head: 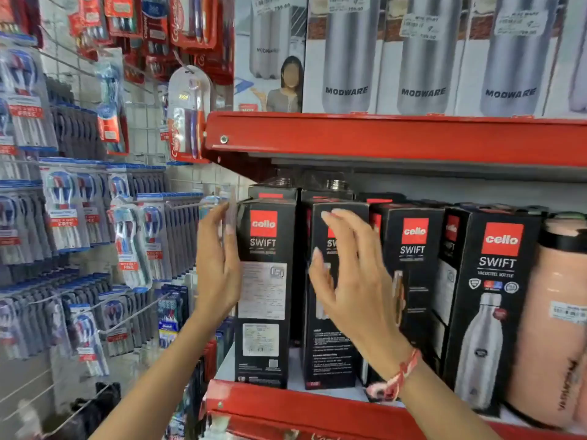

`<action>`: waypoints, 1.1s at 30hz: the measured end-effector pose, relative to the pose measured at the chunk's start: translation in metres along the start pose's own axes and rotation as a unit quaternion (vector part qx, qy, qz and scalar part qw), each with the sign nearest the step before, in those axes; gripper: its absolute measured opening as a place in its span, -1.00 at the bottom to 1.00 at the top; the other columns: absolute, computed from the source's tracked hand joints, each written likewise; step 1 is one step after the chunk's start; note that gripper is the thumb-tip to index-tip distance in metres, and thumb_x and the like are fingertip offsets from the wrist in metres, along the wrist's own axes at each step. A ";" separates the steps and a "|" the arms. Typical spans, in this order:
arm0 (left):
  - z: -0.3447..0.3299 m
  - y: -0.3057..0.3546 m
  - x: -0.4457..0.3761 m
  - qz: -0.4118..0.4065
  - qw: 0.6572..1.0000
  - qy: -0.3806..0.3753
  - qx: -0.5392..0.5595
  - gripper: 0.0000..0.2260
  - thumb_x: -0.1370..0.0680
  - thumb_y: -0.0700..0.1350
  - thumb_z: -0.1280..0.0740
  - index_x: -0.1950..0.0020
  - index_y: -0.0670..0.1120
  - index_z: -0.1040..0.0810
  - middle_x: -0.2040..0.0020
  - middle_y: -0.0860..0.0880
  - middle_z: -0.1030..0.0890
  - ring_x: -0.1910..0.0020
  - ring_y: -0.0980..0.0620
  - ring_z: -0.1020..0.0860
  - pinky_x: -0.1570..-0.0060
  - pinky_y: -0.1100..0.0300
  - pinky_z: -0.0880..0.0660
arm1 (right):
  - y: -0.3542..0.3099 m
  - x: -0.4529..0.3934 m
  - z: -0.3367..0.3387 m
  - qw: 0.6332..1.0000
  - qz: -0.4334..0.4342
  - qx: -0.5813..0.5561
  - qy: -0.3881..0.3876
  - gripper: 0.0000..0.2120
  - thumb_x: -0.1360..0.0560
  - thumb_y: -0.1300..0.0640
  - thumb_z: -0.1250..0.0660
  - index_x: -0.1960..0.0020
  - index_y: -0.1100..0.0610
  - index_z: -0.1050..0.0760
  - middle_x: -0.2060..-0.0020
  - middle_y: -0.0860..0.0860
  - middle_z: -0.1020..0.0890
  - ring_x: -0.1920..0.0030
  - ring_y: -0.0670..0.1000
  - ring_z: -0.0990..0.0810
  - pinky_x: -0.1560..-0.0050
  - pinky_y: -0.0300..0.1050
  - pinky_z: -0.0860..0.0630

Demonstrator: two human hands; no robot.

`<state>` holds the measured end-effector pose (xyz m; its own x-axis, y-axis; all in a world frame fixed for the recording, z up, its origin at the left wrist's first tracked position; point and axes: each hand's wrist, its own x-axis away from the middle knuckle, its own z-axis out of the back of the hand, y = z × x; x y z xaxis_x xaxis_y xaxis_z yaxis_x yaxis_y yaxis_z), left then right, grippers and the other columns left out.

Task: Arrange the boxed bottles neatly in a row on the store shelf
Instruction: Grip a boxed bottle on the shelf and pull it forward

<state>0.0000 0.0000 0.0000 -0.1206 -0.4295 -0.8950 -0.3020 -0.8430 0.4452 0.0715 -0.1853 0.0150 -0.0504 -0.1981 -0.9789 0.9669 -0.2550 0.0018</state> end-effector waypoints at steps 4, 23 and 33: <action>0.003 -0.038 0.023 0.186 0.975 -0.101 0.070 -0.68 -0.63 0.06 -0.08 -0.31 -0.03 -0.38 -0.28 -0.07 -0.51 -0.21 0.06 -0.49 -0.24 0.13 -0.39 | -0.037 0.042 -0.033 0.986 -0.105 -0.022 -0.131 -0.42 -0.54 0.01 -0.22 -0.50 0.16 -0.17 -0.39 0.08 -0.34 -0.39 0.07 -0.33 -0.36 -0.18 -0.33; 0.084 -0.021 0.011 0.164 0.889 -0.351 0.243 -0.37 -0.43 0.04 -0.44 -0.25 0.59 -0.18 -0.17 0.29 -0.62 -0.18 0.22 -0.58 0.03 0.37 -0.55 | -0.064 0.041 -0.040 0.883 -0.254 -0.264 -0.293 0.17 -0.30 -0.21 -0.45 -0.36 -0.35 0.53 -0.49 -0.32 0.01 -0.35 -0.51 -0.02 -0.31 -0.33 -0.14; 0.043 -0.024 0.039 0.124 0.945 -0.267 0.141 -0.17 -0.50 -0.02 -0.38 -0.51 0.30 0.16 -0.27 0.64 -0.28 -0.24 0.53 -0.36 -0.25 0.09 -0.46 | -0.039 0.031 -0.072 0.876 -0.302 -0.218 -0.305 0.07 -0.45 0.17 -0.43 -0.50 -0.16 0.39 -0.35 -0.20 -0.38 -0.29 -0.14 -0.40 0.05 -0.66 -0.27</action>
<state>-0.0381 0.0173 -0.0463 -0.6590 -0.3143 -0.6833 -0.4323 -0.5852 0.6861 0.0499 -0.1131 -0.0300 -0.5815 -0.6554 -0.4820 0.7144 -0.1279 -0.6879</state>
